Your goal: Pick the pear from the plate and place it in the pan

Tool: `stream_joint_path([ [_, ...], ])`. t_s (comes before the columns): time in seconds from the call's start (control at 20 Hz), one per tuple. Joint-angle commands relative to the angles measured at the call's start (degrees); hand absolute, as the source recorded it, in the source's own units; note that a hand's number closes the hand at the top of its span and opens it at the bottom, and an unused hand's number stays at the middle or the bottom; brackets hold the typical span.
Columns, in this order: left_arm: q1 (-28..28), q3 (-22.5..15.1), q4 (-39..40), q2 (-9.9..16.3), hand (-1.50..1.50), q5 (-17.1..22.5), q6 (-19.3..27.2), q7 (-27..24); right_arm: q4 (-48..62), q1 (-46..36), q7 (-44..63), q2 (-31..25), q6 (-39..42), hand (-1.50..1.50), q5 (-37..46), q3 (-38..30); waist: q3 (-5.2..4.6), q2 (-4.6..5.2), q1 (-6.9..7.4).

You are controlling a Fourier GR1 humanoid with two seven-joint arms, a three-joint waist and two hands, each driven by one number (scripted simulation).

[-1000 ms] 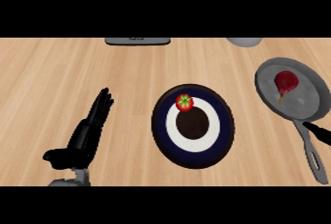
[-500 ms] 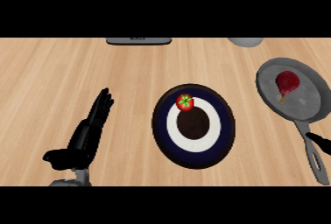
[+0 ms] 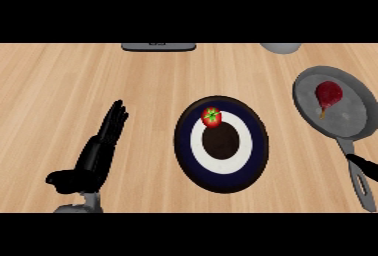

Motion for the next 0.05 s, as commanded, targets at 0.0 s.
stream_joint_path([
  [0.0, -2.2, -1.2, 4.5, -1.1, 0.0, -1.5, 2.3, -2.7, -1.1, -0.8, 2.9, -1.0, -3.2, -1.5, 4.4, 2.4, -0.02, 0.04, -0.05],
])
